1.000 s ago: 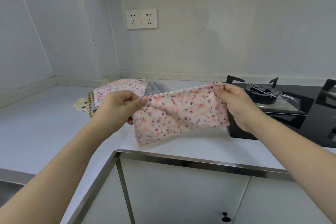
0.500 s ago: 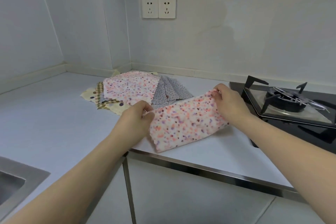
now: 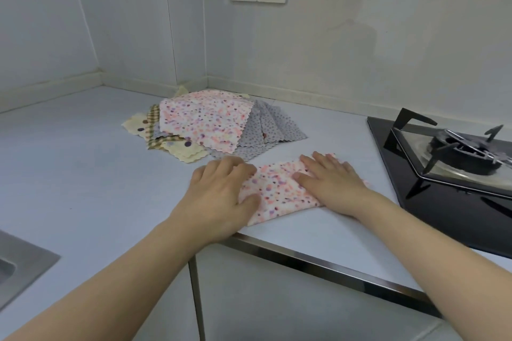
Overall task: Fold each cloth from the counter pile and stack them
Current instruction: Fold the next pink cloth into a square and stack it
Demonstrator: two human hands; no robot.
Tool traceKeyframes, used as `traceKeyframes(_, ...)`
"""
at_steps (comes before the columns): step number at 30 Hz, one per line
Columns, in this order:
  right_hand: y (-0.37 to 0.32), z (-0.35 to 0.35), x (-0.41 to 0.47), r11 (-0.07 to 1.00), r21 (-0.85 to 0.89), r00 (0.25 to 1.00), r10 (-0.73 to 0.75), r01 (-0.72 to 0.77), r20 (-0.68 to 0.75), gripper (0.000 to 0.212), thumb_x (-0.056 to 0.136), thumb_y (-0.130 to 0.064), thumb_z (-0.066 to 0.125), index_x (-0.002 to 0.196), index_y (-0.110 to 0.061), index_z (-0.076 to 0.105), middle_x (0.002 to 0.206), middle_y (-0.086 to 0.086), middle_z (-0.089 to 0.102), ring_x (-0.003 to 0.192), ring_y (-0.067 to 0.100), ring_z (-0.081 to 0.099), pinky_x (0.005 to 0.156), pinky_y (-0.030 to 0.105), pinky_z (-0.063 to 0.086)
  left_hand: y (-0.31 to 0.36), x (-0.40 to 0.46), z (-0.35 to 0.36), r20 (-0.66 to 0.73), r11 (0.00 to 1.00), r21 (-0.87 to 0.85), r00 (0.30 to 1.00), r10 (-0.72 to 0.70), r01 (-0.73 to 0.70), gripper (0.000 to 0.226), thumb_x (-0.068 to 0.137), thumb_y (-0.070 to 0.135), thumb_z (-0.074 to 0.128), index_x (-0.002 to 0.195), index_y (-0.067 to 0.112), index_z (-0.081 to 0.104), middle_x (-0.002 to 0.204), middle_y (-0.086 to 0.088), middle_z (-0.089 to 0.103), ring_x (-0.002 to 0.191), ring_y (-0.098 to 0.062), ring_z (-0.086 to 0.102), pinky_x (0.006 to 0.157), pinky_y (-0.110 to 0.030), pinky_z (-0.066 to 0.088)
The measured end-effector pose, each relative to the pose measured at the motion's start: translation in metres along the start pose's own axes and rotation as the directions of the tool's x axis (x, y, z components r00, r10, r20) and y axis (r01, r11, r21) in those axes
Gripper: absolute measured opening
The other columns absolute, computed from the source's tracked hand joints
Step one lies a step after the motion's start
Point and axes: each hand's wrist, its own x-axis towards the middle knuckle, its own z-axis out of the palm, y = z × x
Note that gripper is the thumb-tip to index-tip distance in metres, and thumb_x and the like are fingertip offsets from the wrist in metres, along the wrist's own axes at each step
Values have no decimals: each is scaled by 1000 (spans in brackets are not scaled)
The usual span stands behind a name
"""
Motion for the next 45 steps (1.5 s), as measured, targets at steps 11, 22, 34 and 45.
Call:
traceKeyframes(11, 17, 1, -6, 995, -73, 997, 61, -64, -39, 90, 75, -83, -1, 152, -37, -1, 161, -4, -5, 148, 22, -7, 117, 49, -10, 2, 4, -11, 213, 992, -59, 972, -96, 110, 68, 63, 64, 41, 125, 37, 32, 122, 19, 30, 122, -7, 24, 101, -26, 19)
traceKeyframes(22, 34, -9, 3, 995, -84, 998, 58, -58, -11, 62, 93, -64, 13, 151, -43, 4, 161, -11, -4, 148, 19, -3, 116, 52, -7, 32, 3, -16, 39, 987, -124, 995, -95, 99, 48, 92, 47, 38, 136, 30, 35, 139, 12, 36, 126, -3, 22, 116, -38, 16)
traceKeyframes(34, 48, -8, 5, 992, 23, 991, 128, -128, -25, 58, 99, -43, 11, 153, -24, 5, 161, -6, -3, 148, 15, -3, 114, 56, -7, 77, 37, 39, 308, 973, 208, 937, -164, 102, 74, 97, 61, 18, 156, 20, 1, 164, 0, -5, 150, -19, -8, 120, -47, -4)
traceKeyframes(45, 38, -18, -10, 970, -4, 932, 230, -241, -279, 51, 95, -49, 40, 119, -5, 48, 122, 17, 51, 112, 35, 49, 79, 38, 36, 22, 4, 7, 283, 961, 251, 940, -189, 117, 71, 95, 61, 11, 155, 26, 2, 164, 3, -1, 149, -12, -3, 121, -33, 2)
